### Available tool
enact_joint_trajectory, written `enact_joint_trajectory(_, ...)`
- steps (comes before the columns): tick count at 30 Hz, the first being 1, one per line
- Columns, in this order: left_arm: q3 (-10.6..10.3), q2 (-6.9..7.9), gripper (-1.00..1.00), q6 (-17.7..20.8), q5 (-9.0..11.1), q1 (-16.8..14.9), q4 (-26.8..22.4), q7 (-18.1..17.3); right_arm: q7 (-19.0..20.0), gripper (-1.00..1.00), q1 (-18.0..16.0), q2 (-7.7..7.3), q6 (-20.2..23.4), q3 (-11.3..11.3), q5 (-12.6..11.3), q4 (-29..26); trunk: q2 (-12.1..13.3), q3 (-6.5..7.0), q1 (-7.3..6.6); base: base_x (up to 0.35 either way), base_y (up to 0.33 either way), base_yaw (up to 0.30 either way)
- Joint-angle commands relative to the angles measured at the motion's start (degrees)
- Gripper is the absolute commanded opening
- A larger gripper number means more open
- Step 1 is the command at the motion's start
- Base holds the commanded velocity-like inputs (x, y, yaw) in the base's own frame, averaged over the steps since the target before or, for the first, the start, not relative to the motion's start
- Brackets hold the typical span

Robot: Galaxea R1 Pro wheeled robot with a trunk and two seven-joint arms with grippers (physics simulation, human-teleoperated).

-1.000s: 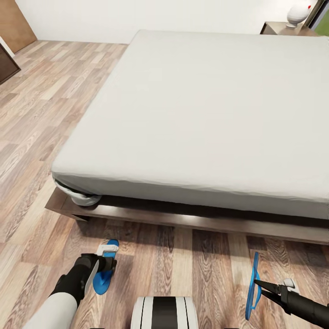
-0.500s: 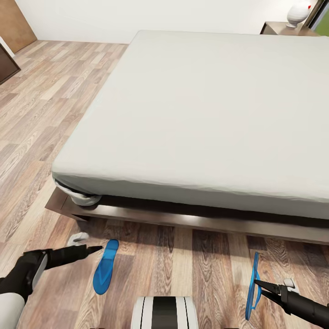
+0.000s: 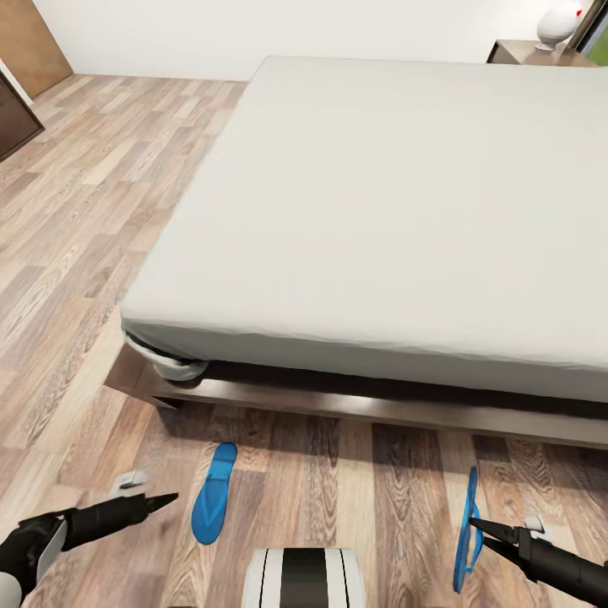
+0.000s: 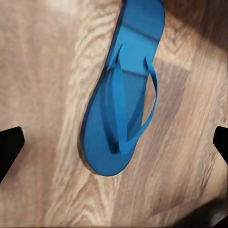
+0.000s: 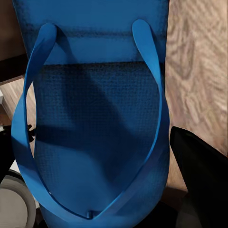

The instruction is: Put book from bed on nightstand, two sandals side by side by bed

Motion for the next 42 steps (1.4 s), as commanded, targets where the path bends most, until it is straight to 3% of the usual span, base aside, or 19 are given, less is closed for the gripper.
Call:
enact_joint_trajectory(1, 0.5, 0.19, 1.0, -0.9, -0.4, 0.0, 0.7, -0.7, 0.1, -1.0, 0.0, 0.04, 0.5, -0.3, 0.6, -0.1, 0.0, -0.03, -0.01, 0.0, 0.315, 0.0)
enact_joint_trajectory(13, 0.5, 0.19, 1.0, -1.8, -0.3, 0.0, 2.3, -0.9, 0.0, -1.0, 0.0, -0.1, 0.0, -0.4, 0.6, -2.7, 0.0, -0.03, -0.01, 0.0, 0.053, 0.0)
enact_joint_trajectory(20, 0.4, 0.07, 1.0, -1.8, -0.3, 0.0, 2.4, -0.9, -0.8, -1.0, 0.0, -0.09, 0.0, -0.5, 0.7, -7.0, 0.0, -0.03, -0.01, 0.052, 0.242, 0.0)
enact_joint_trajectory(23, 0.5, 0.1, 1.0, -1.8, -0.3, 0.0, 2.4, -1.0, -7.7, -1.0, 0.0, -0.05, 0.0, -0.5, 0.7, -9.5, 0.0, -0.03, -0.01, 0.077, 0.302, 0.0)
enact_joint_trajectory(24, 0.5, 0.12, 1.0, -1.8, -0.3, 0.0, 2.4, -1.0, -14.1, -1.0, 0.0, -0.02, 0.1, -0.4, 0.7, -11.6, 0.0, -0.03, -0.01, 0.077, 0.304, 0.0)
enact_joint_trajectory(27, 0.5, 0.07, 1.0, -1.8, -0.3, 0.0, 2.4, -1.0, -25.2, -1.0, 0.0, 0.04, 0.5, -0.3, 0.7, -14.9, 0.0, -0.03, -0.01, 0.078, 0.305, 0.0)
enact_joint_trajectory(31, 0.5, 0.14, 1.0, -1.8, -0.3, 0.0, 2.5, -1.0, -28.0, -1.0, 0.0, 0.05, 0.7, -0.2, 0.7, -15.7, 0.0, -0.03, -0.01, 0.078, 0.305, 0.0)
enact_joint_trajectory(42, 0.7, 0.16, 1.0, -1.8, -0.3, 0.0, 2.5, -1.0, -28.5, -1.0, 0.0, 0.1, 0.8, -0.1, 0.7, -16.0, 0.0, -0.03, -0.01, -0.008, 0.131, 0.0)
